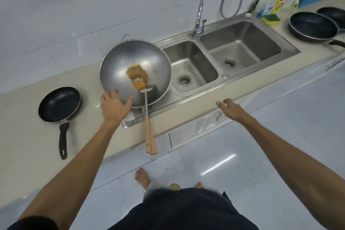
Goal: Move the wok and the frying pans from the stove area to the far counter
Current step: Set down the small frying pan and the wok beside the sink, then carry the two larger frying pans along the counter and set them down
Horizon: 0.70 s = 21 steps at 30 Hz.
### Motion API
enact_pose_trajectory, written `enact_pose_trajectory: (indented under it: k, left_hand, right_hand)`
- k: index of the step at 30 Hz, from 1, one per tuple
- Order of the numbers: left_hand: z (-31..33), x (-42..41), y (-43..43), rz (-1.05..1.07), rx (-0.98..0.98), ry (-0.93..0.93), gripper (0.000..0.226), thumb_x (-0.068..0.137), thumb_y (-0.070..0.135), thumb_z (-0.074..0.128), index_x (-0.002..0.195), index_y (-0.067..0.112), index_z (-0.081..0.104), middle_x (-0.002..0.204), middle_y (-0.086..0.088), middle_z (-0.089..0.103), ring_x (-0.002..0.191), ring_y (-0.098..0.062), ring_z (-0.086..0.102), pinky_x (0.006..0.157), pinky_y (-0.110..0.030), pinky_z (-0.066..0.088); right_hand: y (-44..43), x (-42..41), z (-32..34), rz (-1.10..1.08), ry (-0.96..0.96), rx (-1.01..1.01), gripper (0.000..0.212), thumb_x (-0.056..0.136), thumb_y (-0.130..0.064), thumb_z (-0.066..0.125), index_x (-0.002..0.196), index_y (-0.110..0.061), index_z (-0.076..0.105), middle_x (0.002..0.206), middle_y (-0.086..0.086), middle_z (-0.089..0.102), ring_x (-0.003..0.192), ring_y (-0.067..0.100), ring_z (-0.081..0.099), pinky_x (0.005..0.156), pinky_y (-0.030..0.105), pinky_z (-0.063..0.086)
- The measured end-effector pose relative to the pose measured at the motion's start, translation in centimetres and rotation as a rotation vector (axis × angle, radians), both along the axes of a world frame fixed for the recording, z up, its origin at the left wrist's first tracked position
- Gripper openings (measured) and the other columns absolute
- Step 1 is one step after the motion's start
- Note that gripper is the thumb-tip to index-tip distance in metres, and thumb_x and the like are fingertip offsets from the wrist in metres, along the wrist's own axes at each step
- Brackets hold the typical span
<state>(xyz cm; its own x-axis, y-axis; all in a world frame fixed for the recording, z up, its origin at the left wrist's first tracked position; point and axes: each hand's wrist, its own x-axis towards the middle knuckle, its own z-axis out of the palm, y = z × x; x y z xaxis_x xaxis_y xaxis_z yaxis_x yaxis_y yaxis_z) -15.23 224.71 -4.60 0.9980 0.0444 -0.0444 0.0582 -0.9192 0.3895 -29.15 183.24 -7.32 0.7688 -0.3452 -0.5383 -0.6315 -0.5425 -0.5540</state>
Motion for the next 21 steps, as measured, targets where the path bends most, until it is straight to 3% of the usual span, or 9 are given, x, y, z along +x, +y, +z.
enact_pose_trajectory:
  k: [5,10,14,21]
  left_hand:
    - [3.3,1.9,-10.5,-0.309,0.09,-0.047,0.08,0.088,0.064,0.054,0.137,0.001,0.052,0.141,-0.027,0.051,0.132,-0.044,0.043,0.11,-0.053,0.036]
    - [5.7,3.9,-21.6,-0.57,0.223,-0.054,0.077,0.094,0.063,0.044,0.142,0.003,0.047,0.145,-0.026,0.048,0.134,-0.041,0.041,0.108,-0.055,0.036]
    - [6.6,6.0,-30.5,-0.67,0.273,-0.042,0.08,0.096,0.066,0.038,0.15,0.006,0.039,0.153,-0.024,0.041,0.14,-0.042,0.036,0.109,-0.059,0.034]
    - [5.4,8.8,-45.7,-0.774,0.252,0.013,0.08,0.095,0.067,0.037,0.147,0.007,0.041,0.148,-0.025,0.046,0.137,-0.041,0.041,0.108,-0.056,0.037]
  right_hand:
    - [-8.2,-1.3,3.4,0.061,-0.018,-0.167,0.081,0.103,-0.06,0.041,0.155,0.001,0.034,0.157,0.03,0.043,0.142,0.044,0.045,0.114,0.05,0.036]
    - [-16.9,-2.2,6.6,0.078,0.01,-0.394,0.085,0.101,-0.066,0.035,0.155,0.0,0.034,0.158,0.029,0.042,0.142,0.045,0.043,0.114,0.058,0.036]
    - [-24.0,-2.8,7.8,0.049,0.04,-0.519,0.083,0.101,-0.067,0.032,0.154,-0.003,0.035,0.159,0.026,0.041,0.141,0.044,0.044,0.112,0.057,0.038]
    - [-35.5,-1.8,7.1,-0.048,0.111,-0.561,0.086,0.099,-0.07,0.029,0.156,-0.005,0.032,0.157,0.025,0.043,0.141,0.043,0.044,0.111,0.057,0.036]
